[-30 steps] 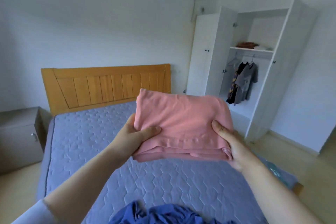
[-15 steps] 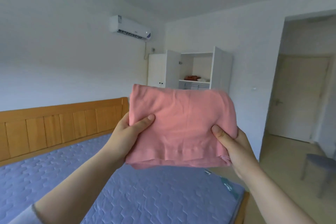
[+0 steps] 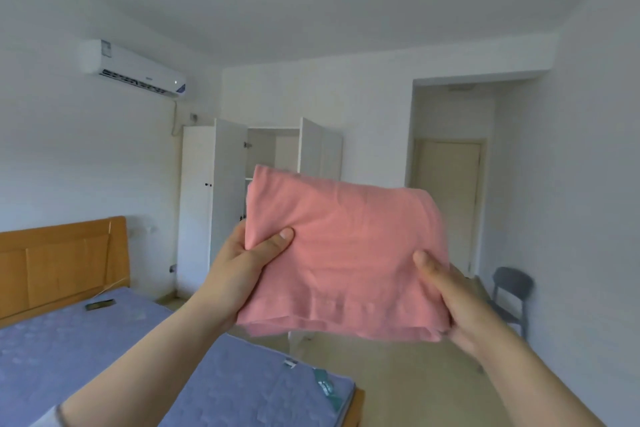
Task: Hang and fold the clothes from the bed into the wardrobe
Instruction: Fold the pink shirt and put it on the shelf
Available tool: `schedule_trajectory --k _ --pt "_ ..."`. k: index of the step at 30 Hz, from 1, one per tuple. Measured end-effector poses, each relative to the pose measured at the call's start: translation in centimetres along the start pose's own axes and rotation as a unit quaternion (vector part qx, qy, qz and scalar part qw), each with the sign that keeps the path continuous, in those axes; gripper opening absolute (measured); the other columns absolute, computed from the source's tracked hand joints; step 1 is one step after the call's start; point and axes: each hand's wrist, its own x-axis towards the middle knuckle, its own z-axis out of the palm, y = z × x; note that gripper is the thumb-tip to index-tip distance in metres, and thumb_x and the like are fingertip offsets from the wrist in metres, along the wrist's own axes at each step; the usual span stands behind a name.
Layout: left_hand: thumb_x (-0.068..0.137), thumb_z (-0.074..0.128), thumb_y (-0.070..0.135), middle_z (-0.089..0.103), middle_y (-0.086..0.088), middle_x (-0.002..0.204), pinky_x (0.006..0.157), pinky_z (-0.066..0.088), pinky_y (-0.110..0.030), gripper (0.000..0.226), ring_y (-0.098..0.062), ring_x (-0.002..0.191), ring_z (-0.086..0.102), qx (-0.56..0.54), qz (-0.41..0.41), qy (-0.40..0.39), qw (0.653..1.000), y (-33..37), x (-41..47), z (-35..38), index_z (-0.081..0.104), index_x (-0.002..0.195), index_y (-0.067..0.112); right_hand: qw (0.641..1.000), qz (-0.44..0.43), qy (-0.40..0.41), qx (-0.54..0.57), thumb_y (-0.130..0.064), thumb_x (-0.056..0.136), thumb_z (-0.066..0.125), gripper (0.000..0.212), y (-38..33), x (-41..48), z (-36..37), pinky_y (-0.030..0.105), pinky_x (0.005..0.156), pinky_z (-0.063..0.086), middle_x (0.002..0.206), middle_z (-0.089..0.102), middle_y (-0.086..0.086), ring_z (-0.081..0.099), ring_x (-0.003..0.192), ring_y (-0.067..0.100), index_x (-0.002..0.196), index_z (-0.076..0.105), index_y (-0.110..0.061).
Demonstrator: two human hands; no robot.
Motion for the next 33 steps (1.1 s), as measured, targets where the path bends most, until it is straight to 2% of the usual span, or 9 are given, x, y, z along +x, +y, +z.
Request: schedule_trajectory --k 3,6,9,15,19,23,27,29,33 --pt "0.069 0.078 0.035 0.075 0.005 0.097 0.063 0.056 -0.019 0.045 -0.012 0.087 0.072 -0.012 0.002 -0.023 1.0 -1.6 2.0 4.2 0.063 0.11 0.021 0.999 0.014 0.029 -0.015 -0.071 0.028 0.088 0.116 -0.7 1.3 -4.0 0.038 0.092 0.054 0.115 0.072 0.002 0.069 0.105 0.02 0.125 0.059 -0.016" --pt "0.066 0.079 0.037 0.076 0.002 0.096 0.06 0.056 -0.019 0.049 -0.015 0.085 0.073 -0.03 -0.014 -0.046 0.998 -3.8 4.2 7.4 0.064 0.11 0.019 0.995 -0.012 0.079 -0.061 -0.073 0.029 0.087 0.111 -0.4 2.8 -7.2 0.04 0.09 0.054 0.107 0.075 0.001 0.072 0.097 0.02 0.121 0.062 -0.016" --pt "0.062 0.087 0.04 0.075 0.0 0.101 0.064 0.058 -0.025 0.059 -0.019 0.09 0.073 -0.046 -0.043 -0.076 0.995 -6.4 6.7 9.8 0.064 0.112 0.02 0.987 -0.032 0.136 -0.082 -0.078 0.028 0.083 0.108 1.1 4.7 -9.9 0.04 0.09 0.055 0.105 0.075 -0.005 0.072 0.095 0.017 0.118 0.063 -0.021" --pt "0.066 0.079 0.046 0.074 -0.001 0.107 0.079 0.057 -0.033 0.056 -0.02 0.097 0.072 -0.039 -0.05 -0.133 0.989 -11.5 13.5 11.8 0.064 0.115 0.022 0.968 -0.068 0.216 -0.111 -0.081 0.031 0.08 0.098 4.3 10.8 -13.0 0.029 0.074 0.057 0.097 0.076 -0.008 0.073 0.089 0.013 0.106 0.068 -0.019" --pt "0.074 0.077 0.05 0.074 0.002 0.106 0.08 0.056 -0.029 0.052 -0.017 0.097 0.072 -0.032 -0.043 -0.156 0.986 -14.4 18.9 12.2 0.065 0.115 0.022 0.963 -0.076 0.229 -0.118 -0.078 0.036 0.082 0.095 5.9 15.9 -14.0 0.04 0.092 0.053 0.105 0.075 -0.006 0.071 0.097 0.015 0.112 0.067 -0.022" --pt "0.075 0.068 0.046 0.076 0.002 0.101 0.077 0.055 -0.028 0.046 -0.016 0.093 0.072 -0.05 -0.061 -0.16 0.984 -17.3 24.8 13.5 0.066 0.112 0.019 0.954 -0.078 0.255 -0.138 -0.079 0.034 0.08 0.097 7.0 21.0 -15.3 0.044 0.095 0.053 0.105 0.074 -0.008 0.071 0.098 0.015 0.114 0.066 -0.025" --pt "0.079 0.068 0.043 0.076 0.002 0.096 0.065 0.058 -0.024 0.036 -0.016 0.086 0.074 -0.083 -0.089 -0.156 0.98 -20.7 29.9 16.0 0.067 0.107 0.021 0.95 -0.08 0.267 -0.142 -0.068 0.05 0.082 0.077 8.0 25.1 -17.4 0.043 0.095 0.052 0.105 0.075 -0.007 0.07 0.1 0.016 0.111 0.068 -0.023" --pt "0.079 0.068 0.042 0.077 0.001 0.094 0.058 0.057 -0.021 0.033 -0.017 0.083 0.074 -0.102 -0.103 -0.163 0.976 -22.7 32.1 17.6 0.068 0.104 0.022 0.951 -0.076 0.267 -0.134 -0.064 0.051 0.084 0.076 8.7 27.0 -19.1 0.039 0.091 0.053 0.104 0.075 -0.005 0.071 0.098 0.016 0.111 0.068 -0.02" --pt "0.072 0.07 0.047 0.076 0.001 0.096 0.059 0.057 -0.022 0.04 -0.018 0.084 0.074 -0.108 -0.109 -0.173 0.973 -26.4 36.2 21.8 0.068 0.105 0.023 0.952 -0.074 0.272 -0.12 -0.051 0.058 0.077 0.06 10.1 30.9 -23.5 0.037 0.087 0.055 0.103 0.076 -0.001 0.072 0.094 0.015 0.108 0.068 -0.018"
